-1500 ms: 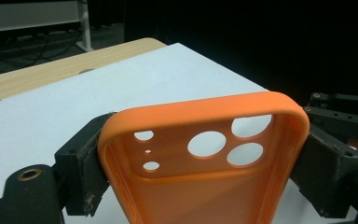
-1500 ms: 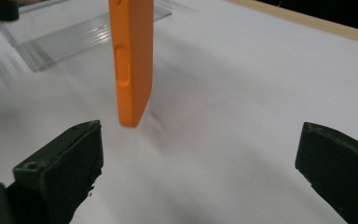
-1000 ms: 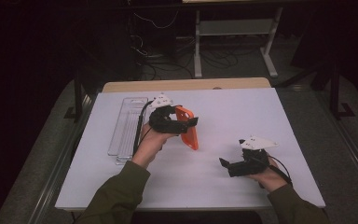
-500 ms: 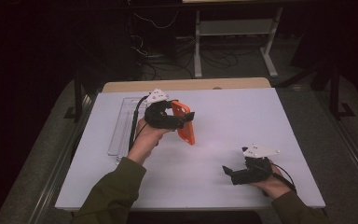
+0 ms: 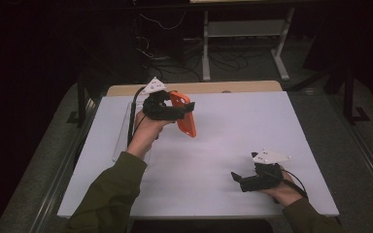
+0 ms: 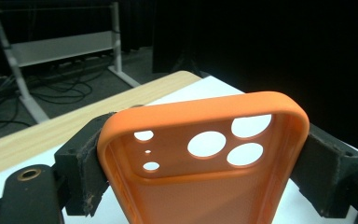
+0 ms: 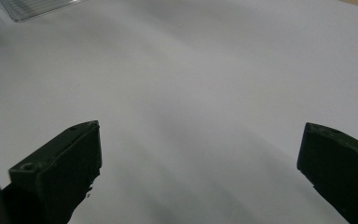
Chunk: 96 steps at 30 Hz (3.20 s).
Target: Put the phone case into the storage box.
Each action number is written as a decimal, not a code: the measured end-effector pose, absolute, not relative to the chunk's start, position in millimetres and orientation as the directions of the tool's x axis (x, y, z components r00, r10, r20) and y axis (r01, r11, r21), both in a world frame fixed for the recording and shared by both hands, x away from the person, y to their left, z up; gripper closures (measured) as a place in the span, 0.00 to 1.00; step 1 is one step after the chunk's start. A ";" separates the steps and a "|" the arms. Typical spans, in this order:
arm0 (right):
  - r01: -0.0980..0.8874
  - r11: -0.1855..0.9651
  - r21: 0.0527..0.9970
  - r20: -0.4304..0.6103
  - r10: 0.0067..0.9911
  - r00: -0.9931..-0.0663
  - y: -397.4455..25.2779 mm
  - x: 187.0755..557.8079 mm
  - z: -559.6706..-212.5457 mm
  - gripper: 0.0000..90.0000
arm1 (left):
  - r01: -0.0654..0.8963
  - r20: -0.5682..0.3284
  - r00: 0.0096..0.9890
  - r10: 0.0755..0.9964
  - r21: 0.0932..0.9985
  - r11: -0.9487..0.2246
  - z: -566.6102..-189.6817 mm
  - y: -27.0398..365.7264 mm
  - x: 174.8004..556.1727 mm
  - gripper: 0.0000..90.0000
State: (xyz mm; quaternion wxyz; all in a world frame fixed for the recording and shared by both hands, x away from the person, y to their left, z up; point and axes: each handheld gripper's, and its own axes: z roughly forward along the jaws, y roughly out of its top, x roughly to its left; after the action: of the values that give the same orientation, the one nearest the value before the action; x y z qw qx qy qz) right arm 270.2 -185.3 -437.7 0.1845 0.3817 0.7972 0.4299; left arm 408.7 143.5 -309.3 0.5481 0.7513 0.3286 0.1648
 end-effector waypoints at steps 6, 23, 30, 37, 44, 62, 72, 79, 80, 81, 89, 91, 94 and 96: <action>0.437 0.341 0.832 0.024 0.765 -0.643 -186.8 270.5 -437.4 0.00 | 0.310 -0.087 0.692 0.717 0.932 -0.186 -300.4 155.1 422.1 0.17; 0.455 0.335 0.825 0.041 0.767 -0.640 -185.1 269.6 -437.5 0.00 | 0.297 -0.045 0.575 0.817 0.942 -0.158 -281.6 192.2 449.3 0.17; 0.450 0.335 0.827 0.038 0.767 -0.640 -185.6 269.9 -437.6 0.00 | 0.302 -0.037 0.509 0.860 0.943 -0.139 -281.5 210.3 458.6 0.17; 0.448 0.339 0.827 0.033 0.767 -0.641 -186.1 270.2 -437.5 0.00 | 0.315 -0.011 0.444 0.896 0.938 -0.144 -285.1 226.4 469.7 0.17; 0.440 0.340 0.831 0.028 0.765 -0.644 -186.4 270.9 -437.6 0.00 | 0.325 0.010 0.372 0.928 0.935 -0.140 -289.8 238.6 478.1 0.17; 0.454 0.334 0.826 0.043 0.766 -0.642 -185.7 269.9 -437.5 0.00 | 0.377 0.016 0.253 0.967 0.919 -0.114 -318.9 250.6 491.8 0.17; 0.449 0.340 0.827 0.037 0.763 -0.645 -186.1 270.1 -437.5 0.00 | 0.412 0.040 0.225 0.974 0.901 -0.132 -337.1 246.1 496.9 0.16; 0.449 0.340 0.826 0.038 0.762 -0.647 -186.1 269.8 -437.3 0.00 | 0.429 0.047 0.207 0.977 0.893 -0.134 -347.2 242.1 500.1 0.16; 0.445 0.341 0.828 0.034 0.761 -0.648 -186.3 270.1 -437.4 0.00 | 0.430 0.054 0.207 0.977 0.892 -0.140 -348.6 241.8 500.5 0.16; 0.445 0.342 0.828 0.033 0.761 -0.648 -186.3 270.1 -437.4 0.00 | 0.440 0.062 0.210 0.976 0.885 -0.151 -349.2 242.1 500.5 0.16; 0.440 0.341 0.830 0.032 0.760 -0.650 -186.3 269.9 -436.9 0.00 | 0.430 0.070 0.191 0.979 0.891 -0.147 -356.2 234.6 502.2 0.16; 0.440 0.342 0.831 0.030 0.760 -0.649 -186.5 269.7 -436.9 0.00 | 0.434 0.073 0.183 0.980 0.889 -0.147 -359.4 235.3 502.1 0.16; 0.440 0.343 0.830 0.029 0.760 -0.649 -186.9 269.5 -436.6 0.00 | 0.448 0.060 0.178 0.982 0.884 -0.135 -365.7 237.1 502.2 0.16; 0.439 0.344 0.830 0.028 0.760 -0.649 -186.9 269.6 -436.6 0.00 | 0.453 0.062 0.178 0.982 0.881 -0.138 -368.2 237.7 502.1 0.16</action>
State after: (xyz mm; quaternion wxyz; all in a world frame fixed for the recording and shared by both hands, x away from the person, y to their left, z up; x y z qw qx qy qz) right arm 269.6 -186.9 -436.6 0.1858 0.3755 0.7985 0.4324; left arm 502.1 237.7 -368.2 0.3777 0.6680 0.5370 0.3504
